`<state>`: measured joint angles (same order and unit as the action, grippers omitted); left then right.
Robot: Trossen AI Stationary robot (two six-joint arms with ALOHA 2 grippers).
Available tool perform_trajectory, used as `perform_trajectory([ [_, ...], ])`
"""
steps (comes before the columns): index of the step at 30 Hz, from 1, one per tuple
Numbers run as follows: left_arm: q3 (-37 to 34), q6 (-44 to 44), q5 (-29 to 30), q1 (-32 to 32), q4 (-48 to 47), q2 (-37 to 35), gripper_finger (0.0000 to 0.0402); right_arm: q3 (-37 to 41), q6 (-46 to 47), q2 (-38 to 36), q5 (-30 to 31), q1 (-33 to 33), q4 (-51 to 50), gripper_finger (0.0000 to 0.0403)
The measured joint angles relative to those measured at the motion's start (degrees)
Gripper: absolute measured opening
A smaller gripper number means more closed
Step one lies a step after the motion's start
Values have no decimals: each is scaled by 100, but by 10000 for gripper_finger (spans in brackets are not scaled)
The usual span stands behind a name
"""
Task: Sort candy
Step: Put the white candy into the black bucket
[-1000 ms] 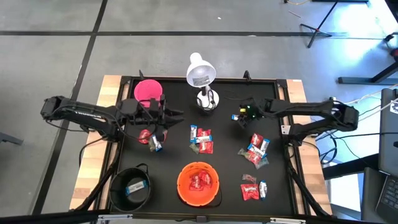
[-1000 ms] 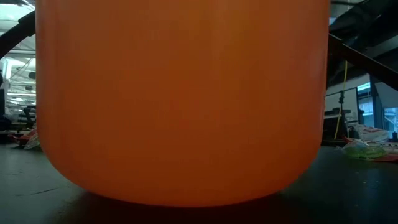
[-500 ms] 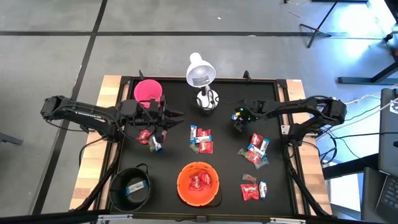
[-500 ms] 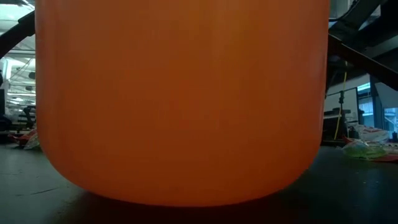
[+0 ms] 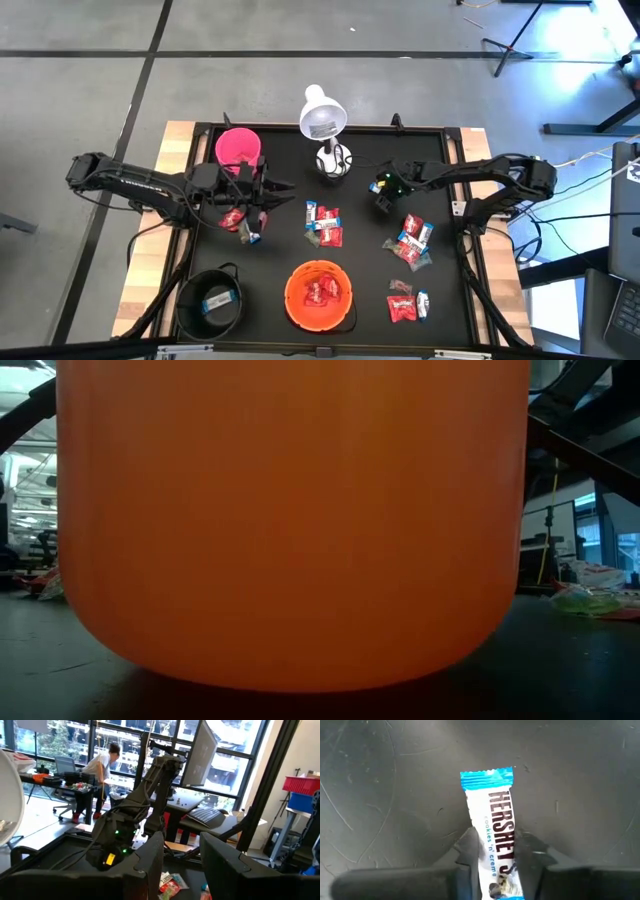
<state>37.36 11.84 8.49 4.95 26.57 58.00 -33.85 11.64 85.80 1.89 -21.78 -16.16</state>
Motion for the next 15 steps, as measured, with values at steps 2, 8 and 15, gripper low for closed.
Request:
perform_trajectory([
  [2,0,1,0,0,6,0,118,4,-11,-40,0,0,-6,77],
  [8,0,1,144,2,11,0,118,30,-5,-437,-129,0,-57,64],
  [15,0,79,259,2,15,84,118,37,61,-1068,-530,0,-57,70],
])
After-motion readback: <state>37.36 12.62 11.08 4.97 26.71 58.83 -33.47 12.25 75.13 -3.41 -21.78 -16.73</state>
